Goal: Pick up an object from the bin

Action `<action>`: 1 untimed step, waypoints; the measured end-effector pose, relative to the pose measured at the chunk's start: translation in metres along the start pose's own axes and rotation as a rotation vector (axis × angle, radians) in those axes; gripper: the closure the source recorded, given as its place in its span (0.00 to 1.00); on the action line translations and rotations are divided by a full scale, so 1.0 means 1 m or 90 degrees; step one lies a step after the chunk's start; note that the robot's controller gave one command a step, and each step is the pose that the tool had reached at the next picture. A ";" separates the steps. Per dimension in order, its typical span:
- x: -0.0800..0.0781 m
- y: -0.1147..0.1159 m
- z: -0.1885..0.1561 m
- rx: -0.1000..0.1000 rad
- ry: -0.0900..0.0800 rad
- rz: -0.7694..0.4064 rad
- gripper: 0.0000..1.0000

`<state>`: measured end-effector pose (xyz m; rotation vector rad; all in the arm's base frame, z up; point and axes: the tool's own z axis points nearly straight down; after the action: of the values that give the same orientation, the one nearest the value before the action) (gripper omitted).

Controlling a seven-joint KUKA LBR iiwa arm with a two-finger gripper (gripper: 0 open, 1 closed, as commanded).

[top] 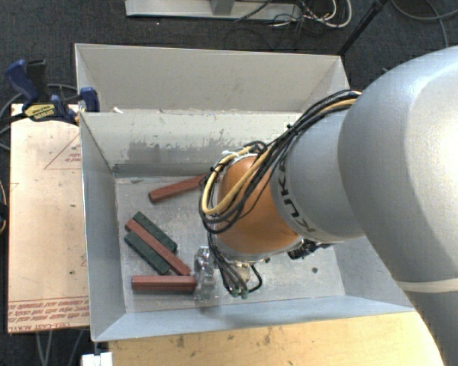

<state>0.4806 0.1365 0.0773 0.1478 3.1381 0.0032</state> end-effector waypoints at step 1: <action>0.000 0.000 0.000 0.000 0.000 0.000 1.00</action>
Offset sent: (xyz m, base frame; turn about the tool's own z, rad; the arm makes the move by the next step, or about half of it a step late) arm 0.0000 0.0000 0.0000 0.0000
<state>0.4806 0.1364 0.0773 0.1481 3.1380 0.0033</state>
